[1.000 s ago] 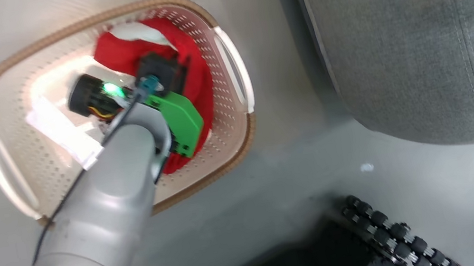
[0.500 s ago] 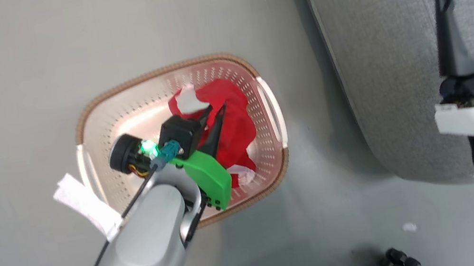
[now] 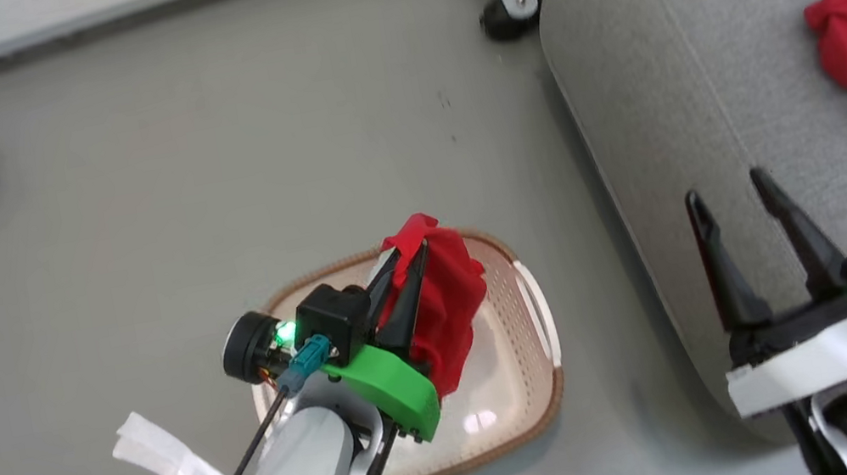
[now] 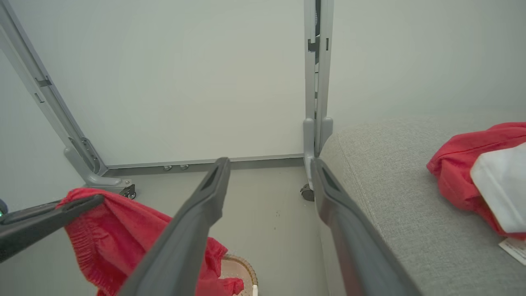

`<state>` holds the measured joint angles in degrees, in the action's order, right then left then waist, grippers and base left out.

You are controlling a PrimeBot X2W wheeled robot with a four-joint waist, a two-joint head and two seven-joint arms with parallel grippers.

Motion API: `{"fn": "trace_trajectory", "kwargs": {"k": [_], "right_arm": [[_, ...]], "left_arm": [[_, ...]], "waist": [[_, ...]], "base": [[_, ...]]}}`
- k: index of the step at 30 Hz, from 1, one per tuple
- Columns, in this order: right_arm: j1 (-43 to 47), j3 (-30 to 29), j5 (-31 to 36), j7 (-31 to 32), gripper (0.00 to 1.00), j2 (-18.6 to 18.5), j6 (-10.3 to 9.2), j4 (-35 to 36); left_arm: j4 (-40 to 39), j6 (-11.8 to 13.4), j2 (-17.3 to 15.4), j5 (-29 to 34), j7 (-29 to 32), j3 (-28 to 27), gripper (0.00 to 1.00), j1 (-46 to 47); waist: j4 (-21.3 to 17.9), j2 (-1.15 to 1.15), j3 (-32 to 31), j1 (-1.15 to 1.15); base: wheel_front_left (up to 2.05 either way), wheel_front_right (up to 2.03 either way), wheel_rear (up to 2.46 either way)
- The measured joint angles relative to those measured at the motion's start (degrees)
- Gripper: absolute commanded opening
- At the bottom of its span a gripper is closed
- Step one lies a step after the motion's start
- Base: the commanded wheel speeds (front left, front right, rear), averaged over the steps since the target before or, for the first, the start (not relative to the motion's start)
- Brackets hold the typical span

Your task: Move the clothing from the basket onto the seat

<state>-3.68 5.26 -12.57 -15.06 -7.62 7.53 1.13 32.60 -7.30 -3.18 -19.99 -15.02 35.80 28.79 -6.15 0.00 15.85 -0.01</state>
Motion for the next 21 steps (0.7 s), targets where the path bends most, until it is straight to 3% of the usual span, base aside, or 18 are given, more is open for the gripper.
{"fn": "trace_trajectory", "kwargs": {"k": [9,21], "right_arm": [[5.5,3.4,-1.4,0.0,1.00,-0.2,0.00,-1.2],[7.2,7.9,-1.5,0.0,1.00,-0.3,0.00,-1.7]], "left_arm": [[-7.3,0.0,0.2,1.2,0.0,-3.6,0.00,-4.4],[-13.0,0.0,0.3,0.1,0.0,1.0,0.00,-4.9]], "waist": [[1.4,0.00,-11.3,0.00],[3.7,0.00,-17.7,0.00]], "base": [[0.00,0.00,0.00],[0.00,0.00,0.00]]}}
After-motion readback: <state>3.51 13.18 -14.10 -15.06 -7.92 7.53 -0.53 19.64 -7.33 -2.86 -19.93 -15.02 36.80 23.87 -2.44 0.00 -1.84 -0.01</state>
